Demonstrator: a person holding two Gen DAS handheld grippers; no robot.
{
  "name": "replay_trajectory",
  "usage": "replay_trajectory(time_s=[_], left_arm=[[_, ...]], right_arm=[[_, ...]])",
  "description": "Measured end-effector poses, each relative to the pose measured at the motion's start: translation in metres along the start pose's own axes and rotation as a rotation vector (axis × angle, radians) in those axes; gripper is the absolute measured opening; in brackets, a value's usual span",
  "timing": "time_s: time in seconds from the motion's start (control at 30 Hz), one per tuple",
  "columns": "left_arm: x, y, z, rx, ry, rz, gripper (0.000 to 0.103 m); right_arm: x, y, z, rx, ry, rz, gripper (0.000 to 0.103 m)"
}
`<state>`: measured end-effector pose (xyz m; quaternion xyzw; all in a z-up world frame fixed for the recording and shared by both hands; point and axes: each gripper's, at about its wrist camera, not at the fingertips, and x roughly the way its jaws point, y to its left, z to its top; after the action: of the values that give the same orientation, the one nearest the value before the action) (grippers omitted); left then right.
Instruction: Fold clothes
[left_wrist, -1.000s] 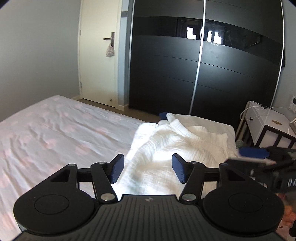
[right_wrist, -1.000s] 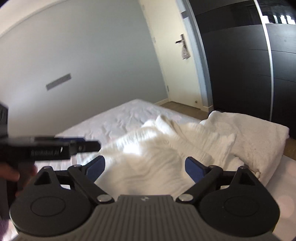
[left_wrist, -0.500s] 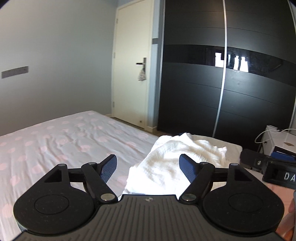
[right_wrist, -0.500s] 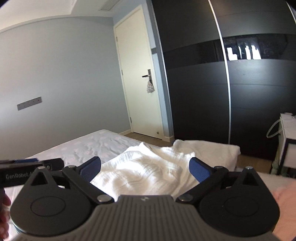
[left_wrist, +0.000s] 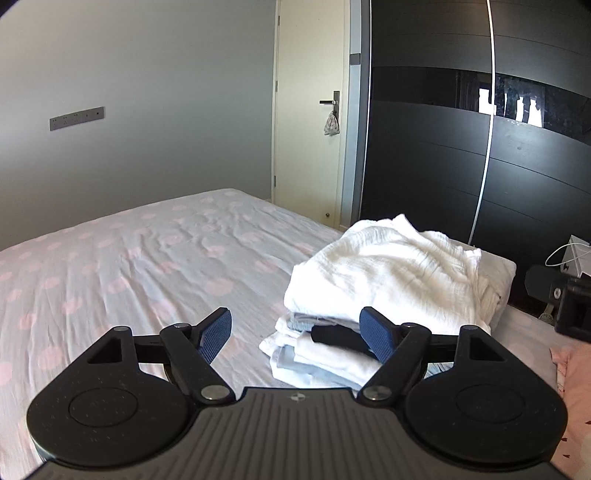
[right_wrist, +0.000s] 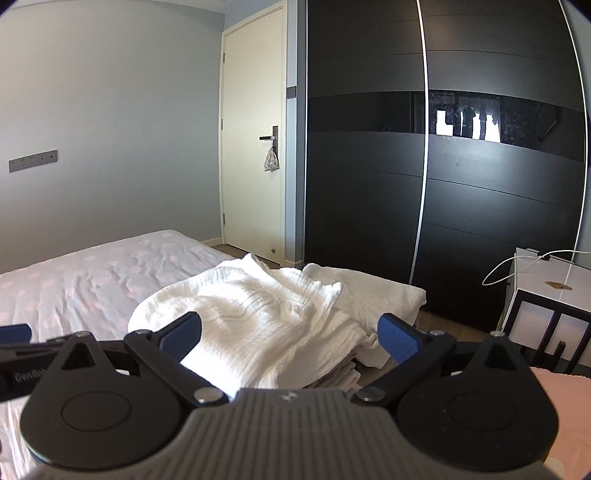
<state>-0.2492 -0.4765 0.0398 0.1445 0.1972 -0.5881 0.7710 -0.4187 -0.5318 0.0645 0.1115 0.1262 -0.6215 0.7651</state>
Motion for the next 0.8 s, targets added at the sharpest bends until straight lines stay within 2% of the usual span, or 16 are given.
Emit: replay_trajectory(time_s=[0.13, 0.6, 0.8], left_arm=[[-0.009, -0.003, -0.009, -0.020, 0.010, 0.064, 0.077], [-0.051, -0.015, -0.016, -0.012, -0.022, 0.086, 0.077], [-0.060, -0.011, -0.018, -0.016, -0.038, 0.082, 0.077]], right_arm=[[-0.009, -0.001, -0.005, 0.006, 0.008, 0.015, 0.102], [-0.038, -0.009, -0.016, 0.039, -0.020, 0.037, 0.102], [-0.038, -0.003, -0.020, 0.052, 0.003, 0.022, 0.102]])
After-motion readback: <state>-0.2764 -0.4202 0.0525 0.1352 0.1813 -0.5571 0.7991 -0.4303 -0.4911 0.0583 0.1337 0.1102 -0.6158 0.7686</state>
